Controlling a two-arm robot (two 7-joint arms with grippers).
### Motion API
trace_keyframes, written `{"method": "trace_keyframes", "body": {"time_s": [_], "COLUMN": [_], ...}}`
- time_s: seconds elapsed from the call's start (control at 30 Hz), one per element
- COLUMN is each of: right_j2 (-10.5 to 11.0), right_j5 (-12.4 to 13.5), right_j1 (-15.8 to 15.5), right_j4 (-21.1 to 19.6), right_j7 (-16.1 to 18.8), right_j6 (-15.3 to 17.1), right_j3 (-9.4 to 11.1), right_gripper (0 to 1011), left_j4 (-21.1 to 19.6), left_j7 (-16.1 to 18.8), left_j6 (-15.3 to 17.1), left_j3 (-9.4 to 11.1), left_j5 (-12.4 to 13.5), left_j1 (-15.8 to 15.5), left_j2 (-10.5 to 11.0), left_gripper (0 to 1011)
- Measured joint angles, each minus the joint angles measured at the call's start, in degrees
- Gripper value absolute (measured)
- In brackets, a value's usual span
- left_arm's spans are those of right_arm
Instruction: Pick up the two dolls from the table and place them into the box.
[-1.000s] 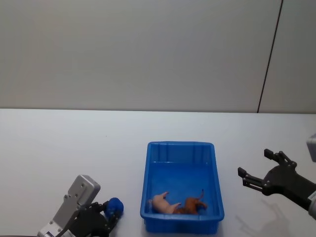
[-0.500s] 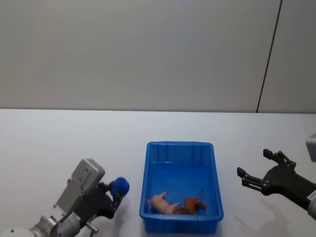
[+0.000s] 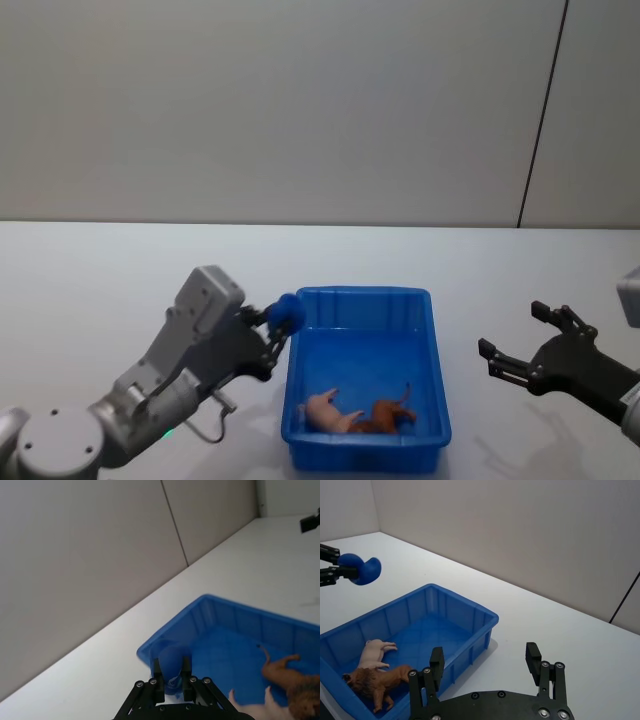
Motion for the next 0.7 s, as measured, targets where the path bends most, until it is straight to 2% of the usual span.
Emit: {"method": "trace_keyframes", "body": {"time_s": [0.1,0.17,0.23,0.3,0.33,0.43,0.7], "right_j2": [0.0,0.0,0.0,-0.01,0.0,0.0,0.0], "right_j5": [0.0,0.0,0.0,0.0,0.0,0.0,0.0], "right_j1": [0.0,0.0,0.0,0.0,0.0,0.0,0.0], "right_j4": [0.0,0.0,0.0,0.0,0.0,0.0,0.0], "right_j7": [0.0,0.0,0.0,0.0,0.0,0.0,0.0], "right_j6": [0.0,0.0,0.0,0.0,0.0,0.0,0.0], "right_j3": [0.0,0.0,0.0,0.0,0.0,0.0,0.0], "right_gripper": [1001,1001,1001,1001,1001,1001,1001], "left_j4": [0.58,1.36,2.18,3.19,3.19,4.5,5.56], "left_j7": [-1.04,-1.96,-2.88,-3.61,-3.61,-4.47,-5.04], "left_j6": [-0.95,-1.76,-2.75,-3.63,-3.63,-5.14,-7.6], "left_j3": [0.37,0.86,1.35,1.93,1.93,2.64,3.43], "left_j5": [0.09,0.14,0.15,0.15,0.15,-0.01,-0.42], "left_j1": [-0.99,-2.05,-3.04,-4.0,-4.0,-5.22,-6.52], "left_j2": [-0.95,-2.1,-3.23,-4.47,-4.47,-6.04,-7.78], "left_gripper": [213,308,330,426,426,558,802]}}
